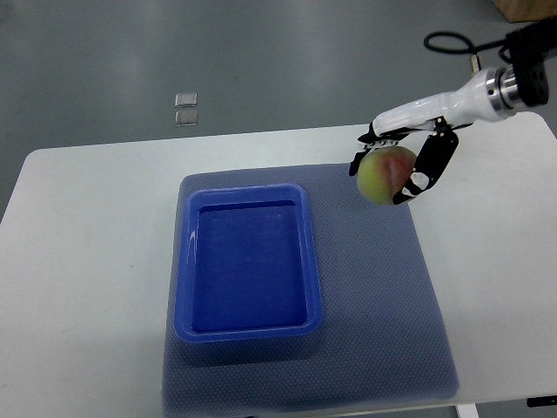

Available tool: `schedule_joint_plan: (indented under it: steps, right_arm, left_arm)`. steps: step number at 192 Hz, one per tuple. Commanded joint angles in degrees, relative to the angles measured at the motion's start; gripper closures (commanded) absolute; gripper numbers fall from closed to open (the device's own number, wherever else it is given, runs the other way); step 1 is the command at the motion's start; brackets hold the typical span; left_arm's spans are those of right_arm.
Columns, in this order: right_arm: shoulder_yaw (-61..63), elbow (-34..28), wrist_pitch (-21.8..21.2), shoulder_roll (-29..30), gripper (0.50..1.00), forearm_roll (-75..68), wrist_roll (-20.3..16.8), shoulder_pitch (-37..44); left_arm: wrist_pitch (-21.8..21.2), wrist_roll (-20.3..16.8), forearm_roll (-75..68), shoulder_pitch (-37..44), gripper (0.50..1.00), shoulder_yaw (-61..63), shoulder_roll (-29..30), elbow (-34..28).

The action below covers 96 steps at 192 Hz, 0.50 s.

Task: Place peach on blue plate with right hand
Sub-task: 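Lift the grasped peach upward with the right hand, then carry the peach over the blue tray and lower it inside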

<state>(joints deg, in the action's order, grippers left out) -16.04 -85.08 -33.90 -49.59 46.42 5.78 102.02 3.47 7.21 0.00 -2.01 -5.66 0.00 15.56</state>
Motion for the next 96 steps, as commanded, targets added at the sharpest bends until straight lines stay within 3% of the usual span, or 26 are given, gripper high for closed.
schedule_joint_plan:
  steps: [1,65,66,73,90,91,96]
  right_arm:
    - [-0.04,0.09,-1.1,-2.62,1.0,-1.16,-0.07,5.55]
    - [-0.04,2.2,-1.1,1.16,1.0,-1.42,-0.69,7.05]
    - [-0.13,3.85,-0.56,4.56,1.0,-1.51,-0.69,6.79]
    - [-0.13,5.62,1.29,7.84,1.0,-1.51,-0.69,6.53]
    - [-0.13,7.12,2.79,10.39,1.0,-1.86,-0.69,6.0]
    - [-0.13,9.64,5.05,15.09,1.0,-3.08,-0.77,4.78]
    - [-0.13,10.72,5.69,17.34,1.0,-3.71,-0.77,4.33]
  left_arm:
    - [0.05,0.0,-0.09,-0.01,0.5,0.21,0.0,0.08]
    - [0.05,0.09,-0.18,-0.01,0.5,0.3,0.0,0.61]
    - [0.05,0.09,-0.18,-0.01,0.5,0.3,0.0,0.61]
    - [0.05,0.09,-0.18,-0.01,0.5,0.3,0.0,0.61]
    - [0.05,0.09,-0.09,-0.01,0.5,0.21,0.0,0.61]
    - [0.05,0.0,-0.09,-0.01,0.5,0.21,0.0,0.52]
    - [0.05,0.09,-0.09,-0.01,0.5,0.21,0.0,0.52]
